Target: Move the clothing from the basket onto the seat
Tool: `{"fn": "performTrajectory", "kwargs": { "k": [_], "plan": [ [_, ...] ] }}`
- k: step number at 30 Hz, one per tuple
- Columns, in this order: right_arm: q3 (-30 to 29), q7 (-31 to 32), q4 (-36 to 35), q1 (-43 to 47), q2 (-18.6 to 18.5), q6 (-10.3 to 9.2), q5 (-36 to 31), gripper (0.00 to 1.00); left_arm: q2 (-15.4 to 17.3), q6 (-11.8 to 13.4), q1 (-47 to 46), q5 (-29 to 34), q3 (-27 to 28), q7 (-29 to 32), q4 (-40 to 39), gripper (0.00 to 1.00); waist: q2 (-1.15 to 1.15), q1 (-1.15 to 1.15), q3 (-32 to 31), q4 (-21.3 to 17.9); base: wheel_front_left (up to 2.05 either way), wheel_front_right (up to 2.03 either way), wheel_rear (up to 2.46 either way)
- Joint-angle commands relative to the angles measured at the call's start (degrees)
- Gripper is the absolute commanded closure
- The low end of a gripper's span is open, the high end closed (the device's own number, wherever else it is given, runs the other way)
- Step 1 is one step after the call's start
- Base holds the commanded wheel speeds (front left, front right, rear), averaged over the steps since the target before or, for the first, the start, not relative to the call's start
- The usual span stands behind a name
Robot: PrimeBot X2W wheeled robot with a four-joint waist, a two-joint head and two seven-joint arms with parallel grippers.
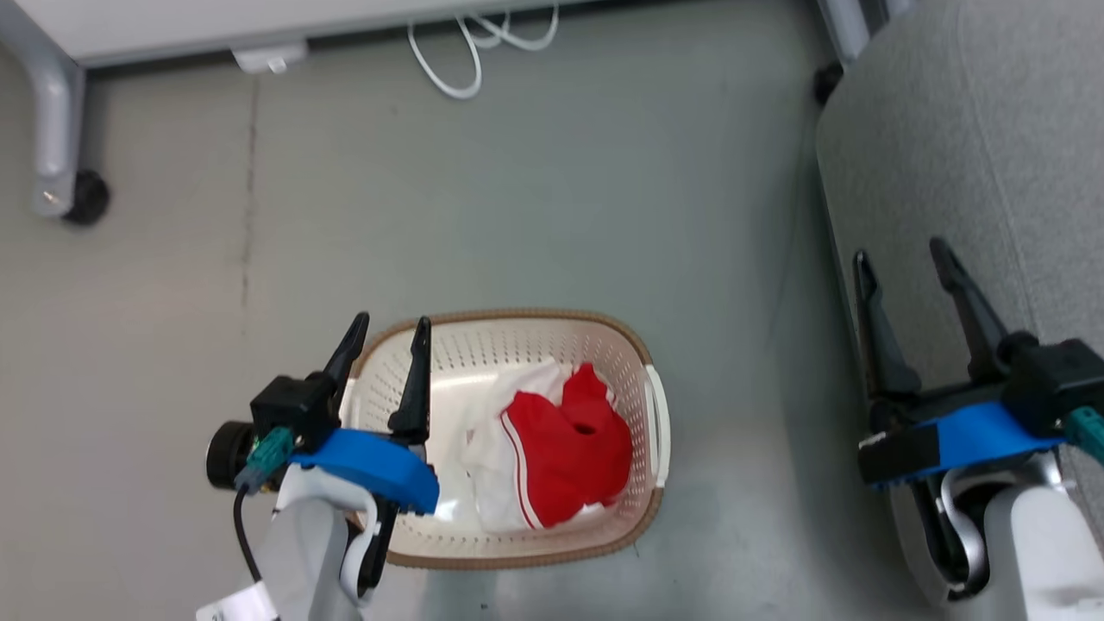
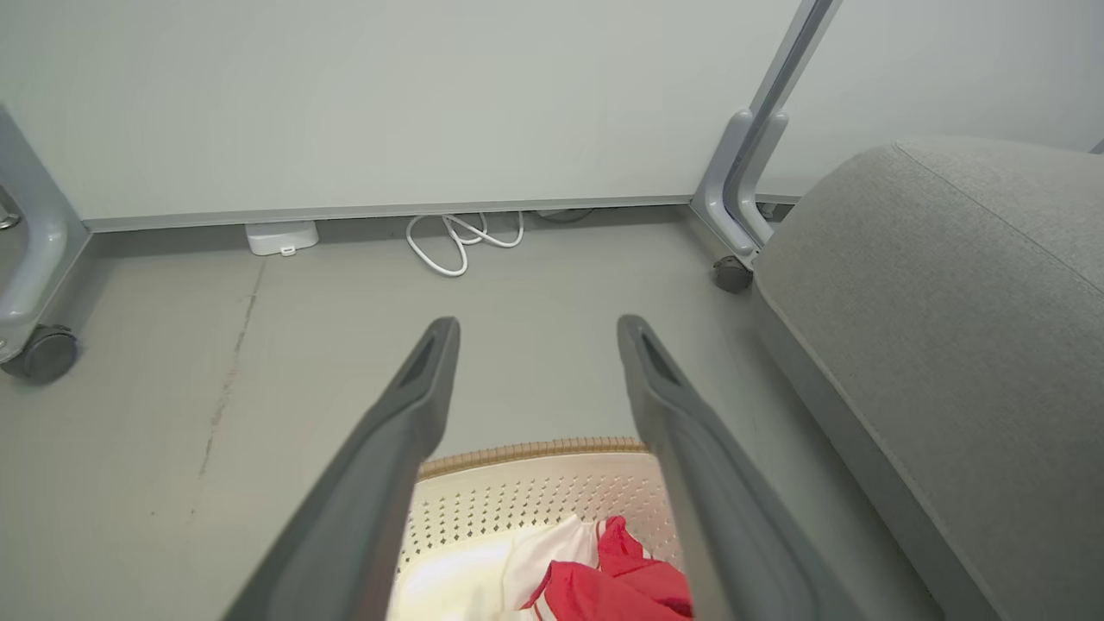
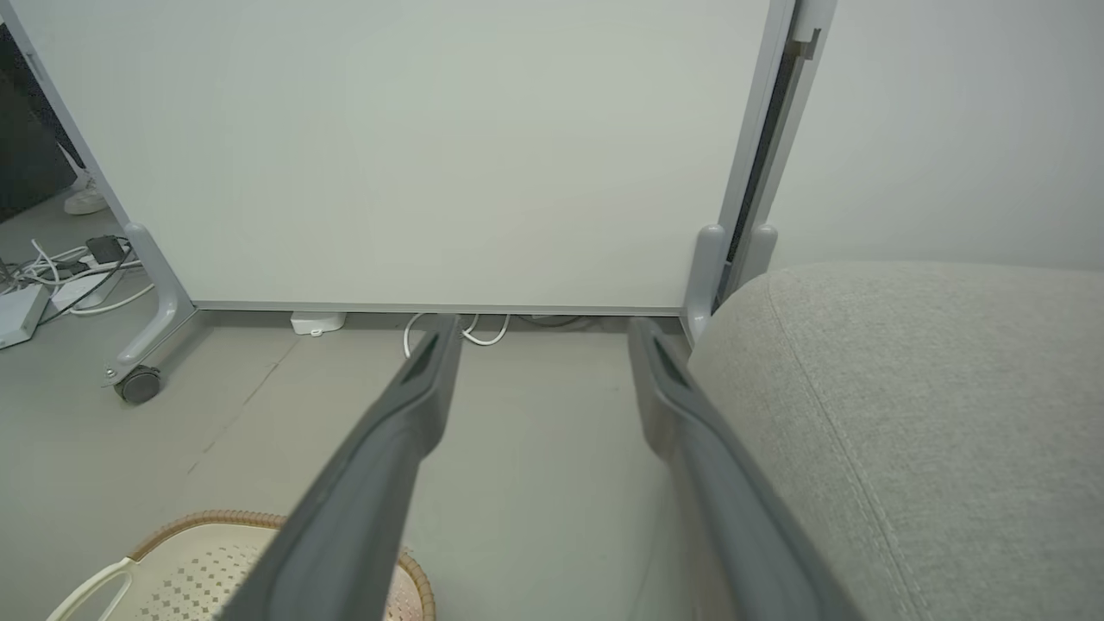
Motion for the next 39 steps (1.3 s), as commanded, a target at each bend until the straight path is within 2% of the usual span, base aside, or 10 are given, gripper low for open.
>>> {"fn": "performTrajectory", "kwargs": {
  "k": [1,6,17,26,31,39],
  "plan": [
    [0.0,-0.3,-0.4,-1.2,-0.2,0.01,-0.1,0.0,0.3,-0.1,-1.5,0.1,-0.2,-0.1,0.2,0.0,0.0,-0.02,5.4,-2.4,0.0,0.0,0.0],
    [0.5,-0.9,-1.2,-4.3,-0.2,0.01,-0.6,0.0,1.1,-0.1,-6.1,0.1,-3.5,-0.1,3.6,0.0,0.0,-0.02,11.0,-4.4,0.0,0.0,0.0],
    [3.1,-4.3,1.5,-8.0,0.1,0.01,1.6,0.0,3.9,-0.1,-16.6,-2.4,-17.3,-0.1,13.1,0.0,0.0,-0.02,19.5,-8.9,0.0,0.0,0.0],
    [5.2,-6.5,3.4,-10.5,0.1,0.01,4.2,0.0,4.7,-0.1,-21.7,-8.3,-28.1,-0.1,19.6,0.0,0.0,-0.02,23.5,-11.4,0.0,0.0,0.0],
    [5.8,-7.4,4.0,-11.3,0.1,0.01,4.9,0.0,5.4,-0.1,-23.5,-12.5,-34.6,2.1,22.3,0.0,0.0,-0.02,24.9,-12.2,0.0,0.0,0.0],
    [7.0,-8.5,4.5,-11.7,0.1,0.01,6.5,0.0,6.2,-0.1,-26.1,-18.0,-40.3,5.5,26.6,0.0,0.0,-0.02,27.1,-13.4,0.0,0.0,0.0]
  ]
}}
